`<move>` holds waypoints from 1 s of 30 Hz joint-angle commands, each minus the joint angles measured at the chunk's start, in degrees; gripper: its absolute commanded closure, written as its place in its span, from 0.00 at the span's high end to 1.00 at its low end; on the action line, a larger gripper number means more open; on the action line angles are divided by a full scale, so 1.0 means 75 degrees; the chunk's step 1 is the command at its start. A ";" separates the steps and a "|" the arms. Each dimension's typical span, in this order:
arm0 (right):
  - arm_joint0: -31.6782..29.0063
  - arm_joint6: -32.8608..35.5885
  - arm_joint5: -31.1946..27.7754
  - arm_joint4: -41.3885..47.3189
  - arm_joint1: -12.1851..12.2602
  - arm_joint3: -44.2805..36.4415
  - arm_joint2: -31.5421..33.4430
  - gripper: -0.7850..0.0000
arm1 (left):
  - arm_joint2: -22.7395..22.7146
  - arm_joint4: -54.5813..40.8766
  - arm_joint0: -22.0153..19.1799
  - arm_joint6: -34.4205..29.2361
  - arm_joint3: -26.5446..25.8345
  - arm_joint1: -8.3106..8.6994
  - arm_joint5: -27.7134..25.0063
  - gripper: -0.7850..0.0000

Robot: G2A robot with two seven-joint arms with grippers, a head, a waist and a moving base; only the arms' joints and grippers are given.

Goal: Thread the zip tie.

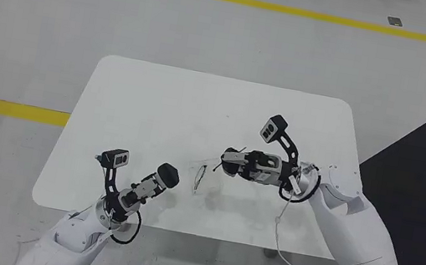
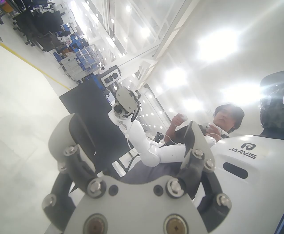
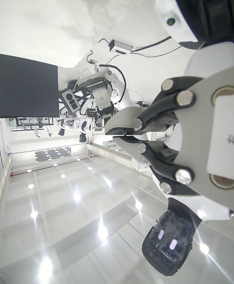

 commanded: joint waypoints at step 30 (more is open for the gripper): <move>-0.0686 -0.0395 -0.0286 0.0714 0.0176 0.0695 0.1464 0.00 | 0.0172 0.2605 0.0266 0.1223 -0.0833 -0.0182 0.0415 1.00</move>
